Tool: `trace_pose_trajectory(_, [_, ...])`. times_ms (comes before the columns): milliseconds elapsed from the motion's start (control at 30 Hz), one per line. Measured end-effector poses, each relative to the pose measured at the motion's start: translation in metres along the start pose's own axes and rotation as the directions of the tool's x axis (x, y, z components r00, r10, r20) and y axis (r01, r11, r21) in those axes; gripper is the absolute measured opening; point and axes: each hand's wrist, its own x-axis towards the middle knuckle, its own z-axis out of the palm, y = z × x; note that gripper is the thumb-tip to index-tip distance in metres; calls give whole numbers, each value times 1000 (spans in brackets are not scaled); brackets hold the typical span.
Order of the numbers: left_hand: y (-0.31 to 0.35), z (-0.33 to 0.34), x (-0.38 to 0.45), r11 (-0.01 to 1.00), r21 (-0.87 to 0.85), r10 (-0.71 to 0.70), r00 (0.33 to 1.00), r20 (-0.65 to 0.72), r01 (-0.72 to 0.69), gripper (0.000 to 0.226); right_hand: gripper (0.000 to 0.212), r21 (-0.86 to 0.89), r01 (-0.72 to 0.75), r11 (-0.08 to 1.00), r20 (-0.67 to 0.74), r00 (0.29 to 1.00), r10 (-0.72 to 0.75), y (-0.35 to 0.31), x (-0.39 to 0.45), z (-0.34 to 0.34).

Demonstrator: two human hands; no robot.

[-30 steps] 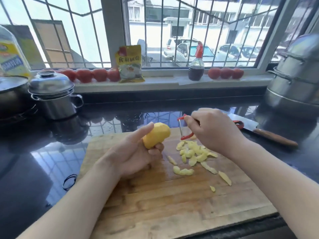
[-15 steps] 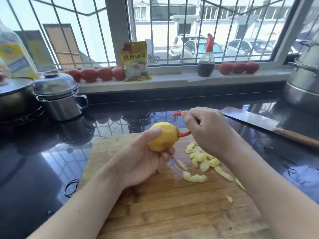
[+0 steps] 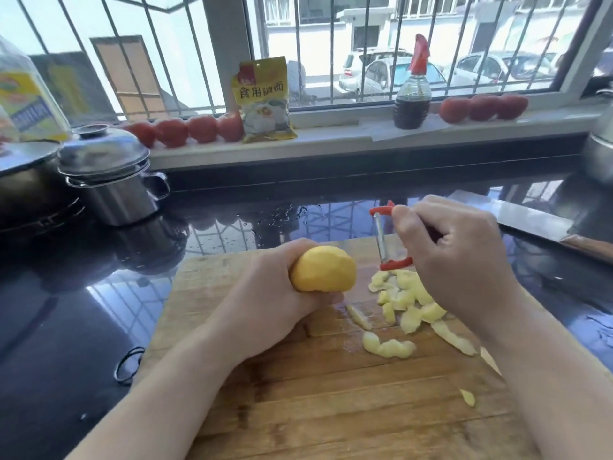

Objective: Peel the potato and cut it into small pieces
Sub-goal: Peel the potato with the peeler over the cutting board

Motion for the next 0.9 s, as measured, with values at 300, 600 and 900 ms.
trace_pose_trajectory(300, [5,5,-2,998,65,3,998,-60,1,30,46,-323,253,912,76,967,-242,-20,-8,15])
trace_pose_trajectory(600, [7,6,-4,999,41,31,996,-80,-27,32,51,-206,178,962,71,983,-167,-19,-6,13])
trace_pose_trajectory(900, [8,10,-2,997,-48,58,993,-99,-63,36,54,-111,119,987,69,991,-112,-16,-4,7])
